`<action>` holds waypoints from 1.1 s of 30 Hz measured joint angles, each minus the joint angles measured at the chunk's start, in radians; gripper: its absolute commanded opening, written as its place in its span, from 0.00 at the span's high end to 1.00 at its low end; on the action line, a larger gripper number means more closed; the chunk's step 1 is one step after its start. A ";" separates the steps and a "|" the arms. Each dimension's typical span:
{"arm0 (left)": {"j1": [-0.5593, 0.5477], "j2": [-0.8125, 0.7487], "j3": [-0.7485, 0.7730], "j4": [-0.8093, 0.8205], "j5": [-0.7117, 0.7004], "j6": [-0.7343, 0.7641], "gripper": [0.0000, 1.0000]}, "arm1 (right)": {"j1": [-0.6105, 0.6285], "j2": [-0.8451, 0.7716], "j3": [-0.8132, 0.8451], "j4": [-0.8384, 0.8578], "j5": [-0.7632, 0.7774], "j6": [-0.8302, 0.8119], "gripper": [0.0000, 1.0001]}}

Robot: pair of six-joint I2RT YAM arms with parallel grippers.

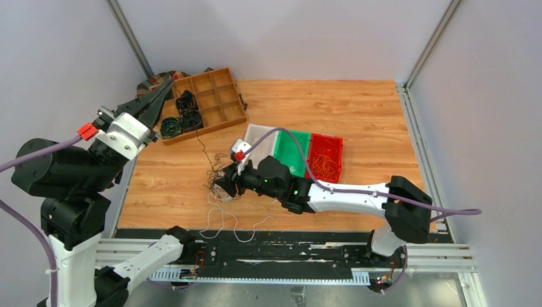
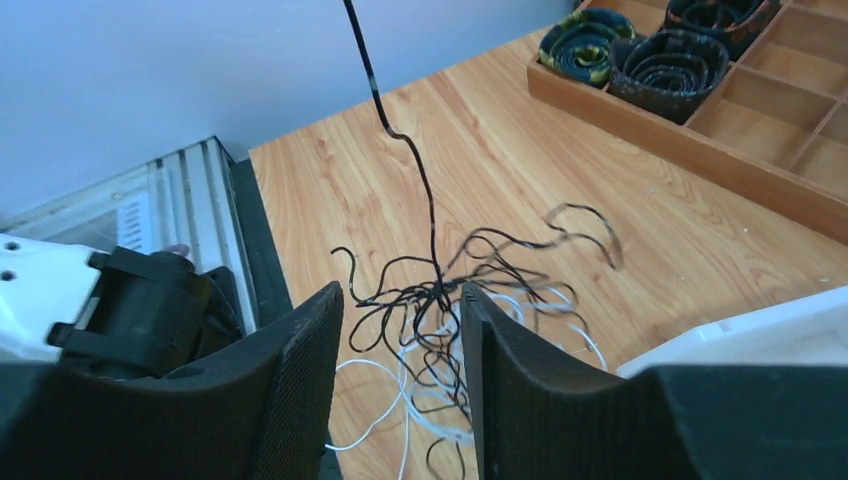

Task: Untangle the cables
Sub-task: Untie the cable.

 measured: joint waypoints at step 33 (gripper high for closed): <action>0.000 0.180 0.293 0.251 -0.217 0.135 0.99 | -0.002 0.081 -0.338 0.065 0.230 0.131 0.97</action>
